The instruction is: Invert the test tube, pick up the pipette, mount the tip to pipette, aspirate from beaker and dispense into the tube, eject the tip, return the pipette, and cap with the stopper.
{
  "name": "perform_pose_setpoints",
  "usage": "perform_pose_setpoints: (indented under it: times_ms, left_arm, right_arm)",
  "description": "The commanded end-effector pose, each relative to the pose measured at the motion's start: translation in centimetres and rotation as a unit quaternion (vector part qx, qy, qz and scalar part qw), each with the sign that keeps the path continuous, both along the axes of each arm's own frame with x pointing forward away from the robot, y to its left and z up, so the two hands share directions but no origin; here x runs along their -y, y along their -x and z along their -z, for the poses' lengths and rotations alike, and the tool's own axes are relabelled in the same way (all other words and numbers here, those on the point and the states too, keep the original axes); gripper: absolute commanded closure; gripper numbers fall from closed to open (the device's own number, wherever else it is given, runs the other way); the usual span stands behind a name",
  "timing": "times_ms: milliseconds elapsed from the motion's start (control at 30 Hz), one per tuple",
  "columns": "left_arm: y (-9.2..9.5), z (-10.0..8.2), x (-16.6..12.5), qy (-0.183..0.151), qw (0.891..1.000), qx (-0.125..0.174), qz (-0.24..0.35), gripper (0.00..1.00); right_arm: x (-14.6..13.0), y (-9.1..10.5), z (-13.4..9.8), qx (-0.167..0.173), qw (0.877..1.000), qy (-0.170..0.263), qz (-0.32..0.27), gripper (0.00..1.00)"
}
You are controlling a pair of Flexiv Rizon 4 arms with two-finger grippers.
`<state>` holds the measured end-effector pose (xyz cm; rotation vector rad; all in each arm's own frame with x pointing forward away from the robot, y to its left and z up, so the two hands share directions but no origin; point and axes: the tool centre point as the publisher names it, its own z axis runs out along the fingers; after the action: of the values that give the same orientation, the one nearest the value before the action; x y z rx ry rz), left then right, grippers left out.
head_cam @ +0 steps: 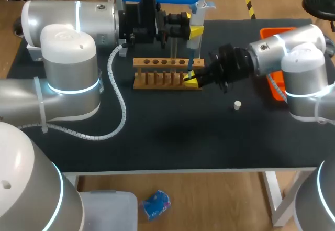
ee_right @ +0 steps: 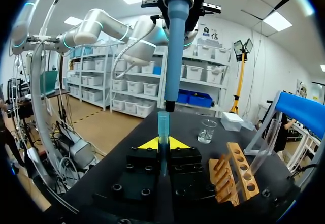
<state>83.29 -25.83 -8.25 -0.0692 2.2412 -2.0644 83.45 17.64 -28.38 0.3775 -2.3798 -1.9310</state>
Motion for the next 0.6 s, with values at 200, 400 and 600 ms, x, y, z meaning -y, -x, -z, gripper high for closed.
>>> perform_pose_setpoints:
  times_ms: [200, 400, 600]
  left_arm:
    - [-0.04, 0.03, 0.07, 0.001, 1.0, 0.0, 0.0, 1.0]
    - [-0.04, 0.03, 0.07, 0.001, 1.0, 0.0, 0.0, 1.0]
    - [-0.04, 0.03, 0.07, 0.001, 1.0, 0.0, 0.0, 1.0]
  right_arm:
    - [-0.18, -0.5, -0.22, 0.002, 1.0, 0.0, -0.001, 1.0]
    - [-0.19, -0.57, -0.51, 0.007, 1.0, -0.002, -0.001, 1.0]
    - [-0.03, -0.5, -0.58, 0.01, 1.0, -0.003, -0.001, 1.0]
